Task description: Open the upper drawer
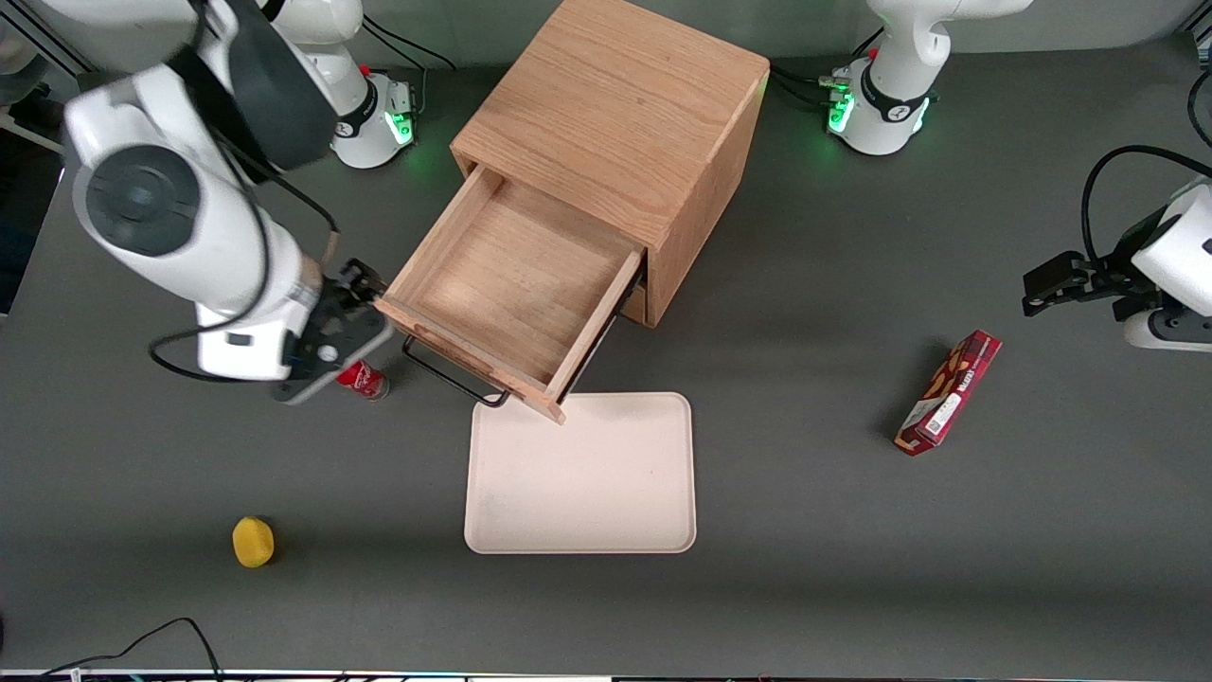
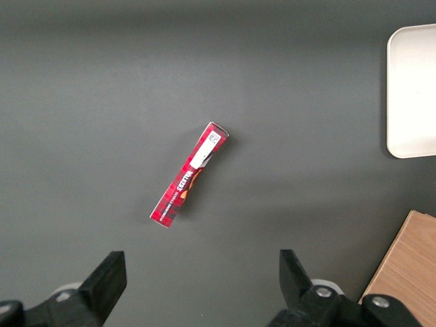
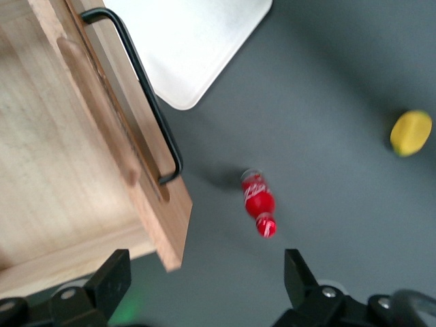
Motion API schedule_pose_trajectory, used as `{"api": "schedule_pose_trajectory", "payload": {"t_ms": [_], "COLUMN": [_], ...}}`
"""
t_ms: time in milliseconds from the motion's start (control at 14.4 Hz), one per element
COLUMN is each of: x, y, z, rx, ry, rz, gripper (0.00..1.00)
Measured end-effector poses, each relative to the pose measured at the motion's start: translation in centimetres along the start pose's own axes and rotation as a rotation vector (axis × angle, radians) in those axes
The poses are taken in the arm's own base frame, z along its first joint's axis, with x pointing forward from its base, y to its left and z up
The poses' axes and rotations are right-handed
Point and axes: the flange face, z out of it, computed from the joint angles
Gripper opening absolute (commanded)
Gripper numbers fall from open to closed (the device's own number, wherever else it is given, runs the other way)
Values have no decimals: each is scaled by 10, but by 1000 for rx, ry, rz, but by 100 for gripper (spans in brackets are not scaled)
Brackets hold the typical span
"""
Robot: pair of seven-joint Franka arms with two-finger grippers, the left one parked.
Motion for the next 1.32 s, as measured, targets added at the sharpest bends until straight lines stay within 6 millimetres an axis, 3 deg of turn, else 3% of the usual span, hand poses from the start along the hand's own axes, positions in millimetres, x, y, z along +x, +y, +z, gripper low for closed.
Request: {"api": "schedule_pose_trajectory", "payload": {"t_ms": [278, 557, 696, 904, 1113, 1322], "x": [-50, -117, -142, -159, -165, -177], "y": [37, 57, 68, 75, 76, 91], "z": [-16, -40, -54, -64, -63, -62], "rx": [80, 103, 79, 57, 55, 70], "ry": [47, 115, 140, 158, 146, 149], "rz": [231, 400, 462, 504, 516, 544], "gripper": [100, 100, 100, 100, 100, 100]}}
